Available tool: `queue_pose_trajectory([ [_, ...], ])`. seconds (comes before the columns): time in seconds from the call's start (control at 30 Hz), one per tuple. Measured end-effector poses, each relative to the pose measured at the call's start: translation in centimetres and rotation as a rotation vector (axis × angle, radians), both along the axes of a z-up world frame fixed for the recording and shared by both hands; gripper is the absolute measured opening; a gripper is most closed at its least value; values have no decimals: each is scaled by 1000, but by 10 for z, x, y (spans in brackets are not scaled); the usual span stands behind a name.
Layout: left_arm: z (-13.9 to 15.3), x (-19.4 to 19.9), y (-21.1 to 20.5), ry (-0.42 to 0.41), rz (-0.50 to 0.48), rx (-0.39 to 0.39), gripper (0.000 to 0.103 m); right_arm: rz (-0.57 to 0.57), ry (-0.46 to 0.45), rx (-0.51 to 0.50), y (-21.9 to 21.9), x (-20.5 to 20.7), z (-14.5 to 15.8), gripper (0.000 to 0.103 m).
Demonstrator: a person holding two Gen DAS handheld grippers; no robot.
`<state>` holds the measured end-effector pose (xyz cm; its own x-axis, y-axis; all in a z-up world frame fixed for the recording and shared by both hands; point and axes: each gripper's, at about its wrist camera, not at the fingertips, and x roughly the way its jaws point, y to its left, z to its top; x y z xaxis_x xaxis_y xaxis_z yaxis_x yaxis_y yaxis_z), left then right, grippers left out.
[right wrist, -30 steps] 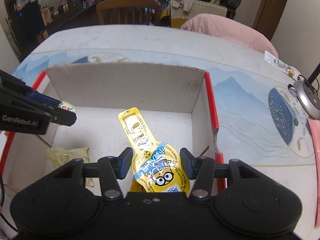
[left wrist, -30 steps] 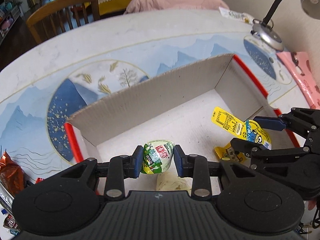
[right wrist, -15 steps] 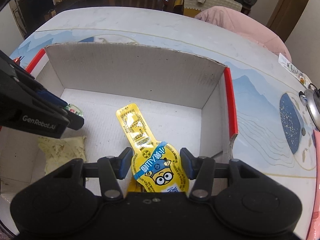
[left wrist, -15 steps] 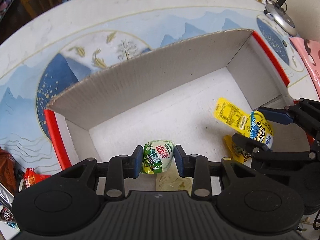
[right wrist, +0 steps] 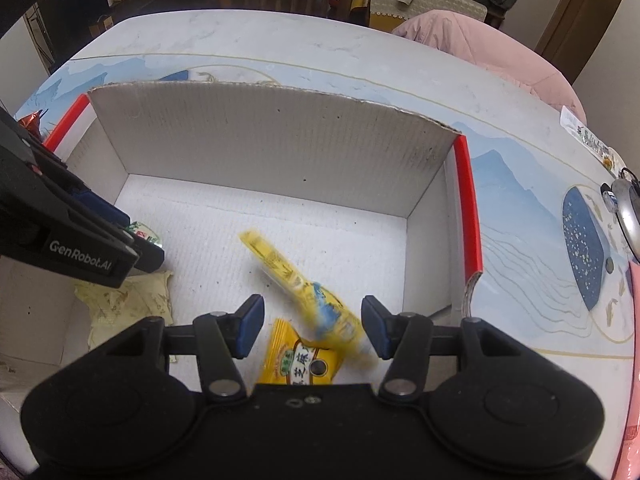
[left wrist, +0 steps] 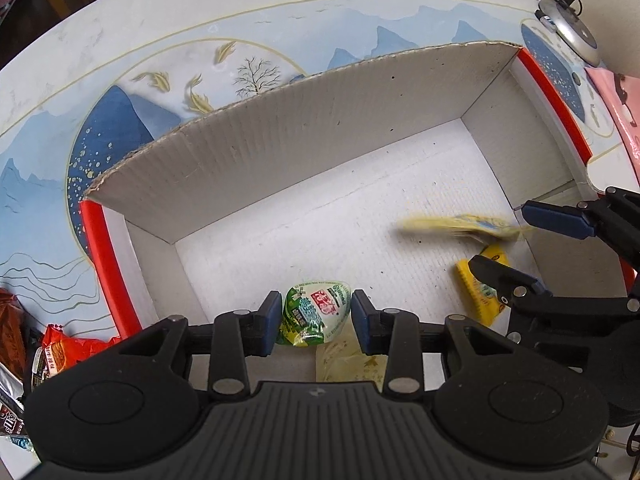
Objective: Organize snacks
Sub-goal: 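Open the right gripper to drop the minion packet while the left releases the jelly cup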
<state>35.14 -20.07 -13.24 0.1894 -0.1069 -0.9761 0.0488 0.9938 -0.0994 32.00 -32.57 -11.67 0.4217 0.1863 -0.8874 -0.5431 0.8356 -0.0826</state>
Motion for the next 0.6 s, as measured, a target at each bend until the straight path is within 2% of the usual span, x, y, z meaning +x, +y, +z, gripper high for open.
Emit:
queue_pose_trajectory([
  [0.13, 6, -3, 0, -29, -9, -16, 37, -15, -17, 23, -4, -3, 7, 64],
  [0.3, 17, -12, 0, -70, -20, -27, 37, -17, -39, 46, -6, -11, 19, 64],
  [0.5, 33, -25, 5, -126, -21, -49, 38, -24, -68, 69, -8, -23, 33, 69],
  [0.6, 42, -32, 9, -158, -21, -57, 43, -31, -89, 75, -8, -29, 41, 74],
])
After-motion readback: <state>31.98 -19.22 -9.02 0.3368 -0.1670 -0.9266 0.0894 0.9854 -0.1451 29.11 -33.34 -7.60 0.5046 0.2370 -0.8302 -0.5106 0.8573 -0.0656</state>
